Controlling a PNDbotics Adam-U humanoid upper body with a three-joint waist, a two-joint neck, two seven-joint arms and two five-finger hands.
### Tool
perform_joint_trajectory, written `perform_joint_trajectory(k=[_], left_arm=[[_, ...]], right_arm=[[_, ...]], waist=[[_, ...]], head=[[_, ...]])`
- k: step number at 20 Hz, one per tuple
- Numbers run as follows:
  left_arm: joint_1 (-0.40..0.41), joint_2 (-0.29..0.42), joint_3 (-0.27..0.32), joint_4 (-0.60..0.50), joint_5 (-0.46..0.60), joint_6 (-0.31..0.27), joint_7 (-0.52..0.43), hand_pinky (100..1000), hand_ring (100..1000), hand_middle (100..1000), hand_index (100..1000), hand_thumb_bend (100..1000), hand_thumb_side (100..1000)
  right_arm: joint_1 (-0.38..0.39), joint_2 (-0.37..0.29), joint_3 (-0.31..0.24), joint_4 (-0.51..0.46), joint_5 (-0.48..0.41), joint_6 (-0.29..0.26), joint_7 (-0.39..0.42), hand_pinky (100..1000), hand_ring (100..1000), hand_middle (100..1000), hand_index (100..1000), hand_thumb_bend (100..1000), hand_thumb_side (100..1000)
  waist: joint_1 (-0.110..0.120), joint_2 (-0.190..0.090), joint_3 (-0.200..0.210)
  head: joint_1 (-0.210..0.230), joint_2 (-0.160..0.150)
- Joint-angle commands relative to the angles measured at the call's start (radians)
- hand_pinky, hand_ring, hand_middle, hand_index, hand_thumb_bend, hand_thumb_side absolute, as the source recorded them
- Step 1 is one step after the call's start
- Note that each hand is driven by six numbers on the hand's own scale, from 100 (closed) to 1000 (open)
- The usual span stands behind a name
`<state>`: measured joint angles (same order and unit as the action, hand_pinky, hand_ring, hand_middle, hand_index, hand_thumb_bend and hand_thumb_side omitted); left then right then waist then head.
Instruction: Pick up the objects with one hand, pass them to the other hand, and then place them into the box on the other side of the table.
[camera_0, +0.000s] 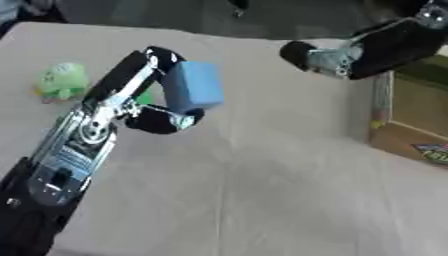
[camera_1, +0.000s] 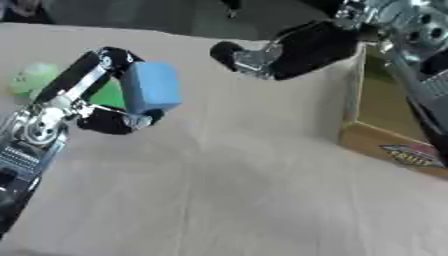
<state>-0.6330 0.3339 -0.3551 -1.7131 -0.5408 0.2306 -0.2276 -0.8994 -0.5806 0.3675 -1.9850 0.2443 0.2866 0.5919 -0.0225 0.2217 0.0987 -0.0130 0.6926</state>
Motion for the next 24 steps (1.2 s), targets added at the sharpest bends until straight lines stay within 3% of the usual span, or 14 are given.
perform_joint_trajectory(k=[1, 14, 24], left_arm=[[-0.008, -0.009, -0.004, -0.002, -0.020, -0.020, 0.016, 650, 636, 549, 495, 100, 100], [-0.009, -0.059, 0.004, 0.006, -0.068, -0.057, 0.055, 637, 624, 539, 492, 100, 100], [0.004, -0.062, 0.020, -0.028, -0.024, -0.083, 0.042, 608, 594, 512, 482, 100, 100]], right_arm=[[-0.027, 0.021, 0.011, -0.007, 0.037, 0.013, 0.041, 929, 932, 854, 922, 326, 421], [-0.060, 0.119, 0.072, 0.077, 0.158, -0.013, 0.131, 926, 932, 853, 920, 342, 431], [-0.053, 0.141, 0.086, 0.142, 0.277, -0.085, 0.130, 916, 923, 847, 897, 416, 360]], waist=[[0.003, -0.023, -0.001], [0.004, -0.023, 0.000], [0.007, -0.022, 0.003]], head=[[-0.009, 0.003], [-0.018, 0.013], [-0.018, 0.020]])
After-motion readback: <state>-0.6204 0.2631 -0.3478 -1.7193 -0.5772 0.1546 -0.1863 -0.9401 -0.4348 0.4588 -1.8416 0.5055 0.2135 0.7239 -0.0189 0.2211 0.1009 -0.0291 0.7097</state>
